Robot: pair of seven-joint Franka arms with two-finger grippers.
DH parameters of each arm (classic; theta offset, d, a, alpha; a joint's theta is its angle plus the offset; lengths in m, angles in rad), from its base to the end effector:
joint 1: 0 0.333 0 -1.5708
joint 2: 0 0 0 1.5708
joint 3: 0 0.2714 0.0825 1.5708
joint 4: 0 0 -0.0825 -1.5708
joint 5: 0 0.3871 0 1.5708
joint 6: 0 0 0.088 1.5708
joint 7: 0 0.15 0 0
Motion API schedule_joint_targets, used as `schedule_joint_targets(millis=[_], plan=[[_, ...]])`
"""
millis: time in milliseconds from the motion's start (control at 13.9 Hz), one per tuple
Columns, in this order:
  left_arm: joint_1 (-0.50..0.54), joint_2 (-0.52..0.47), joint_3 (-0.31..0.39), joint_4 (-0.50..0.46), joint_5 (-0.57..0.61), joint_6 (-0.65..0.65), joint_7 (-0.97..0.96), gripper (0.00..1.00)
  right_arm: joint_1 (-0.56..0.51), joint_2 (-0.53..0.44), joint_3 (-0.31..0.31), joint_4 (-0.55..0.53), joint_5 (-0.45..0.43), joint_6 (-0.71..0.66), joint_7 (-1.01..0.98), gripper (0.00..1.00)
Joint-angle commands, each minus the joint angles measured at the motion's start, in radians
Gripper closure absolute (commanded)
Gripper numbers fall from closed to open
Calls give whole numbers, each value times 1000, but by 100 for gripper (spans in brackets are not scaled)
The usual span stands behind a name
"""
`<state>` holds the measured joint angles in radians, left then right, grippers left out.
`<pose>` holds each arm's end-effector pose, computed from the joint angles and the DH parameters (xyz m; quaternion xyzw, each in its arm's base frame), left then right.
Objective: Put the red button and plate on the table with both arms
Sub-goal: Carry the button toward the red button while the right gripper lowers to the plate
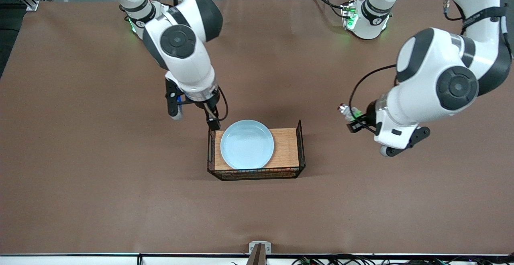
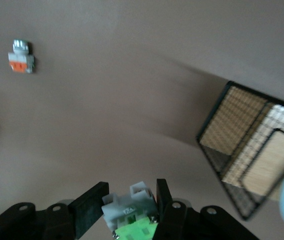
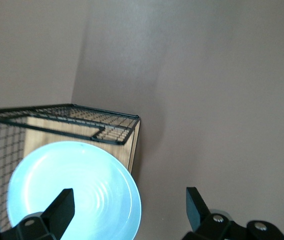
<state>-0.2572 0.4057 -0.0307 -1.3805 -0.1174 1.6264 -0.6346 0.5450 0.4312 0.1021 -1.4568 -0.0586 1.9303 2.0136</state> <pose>0.6114 -0.1964 0.3869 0.9783 0.1801 -0.0998 0.0221 0.5477 0.3966 0.3578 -0.7782 0.6276 -0.0116 0.0201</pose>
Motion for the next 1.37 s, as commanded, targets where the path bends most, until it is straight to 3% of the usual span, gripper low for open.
schedule_joint_targets(millis=[0,432,792,1224,1296], plan=[[24,-56,-2,-197,56,143,183,100,35,53,-9,42,-30,25,54,3],[142,-19,-2,-434,59,476,551,100,73,112,-10,46,-33,65,105,11],[196,85,3,-448,59,562,778,100,72,147,-15,73,-37,81,106,17],[225,134,5,-488,70,621,846,100,75,202,-15,87,-55,128,122,18],[231,134,3,-503,71,641,846,100,75,202,-15,87,-55,131,125,21]])
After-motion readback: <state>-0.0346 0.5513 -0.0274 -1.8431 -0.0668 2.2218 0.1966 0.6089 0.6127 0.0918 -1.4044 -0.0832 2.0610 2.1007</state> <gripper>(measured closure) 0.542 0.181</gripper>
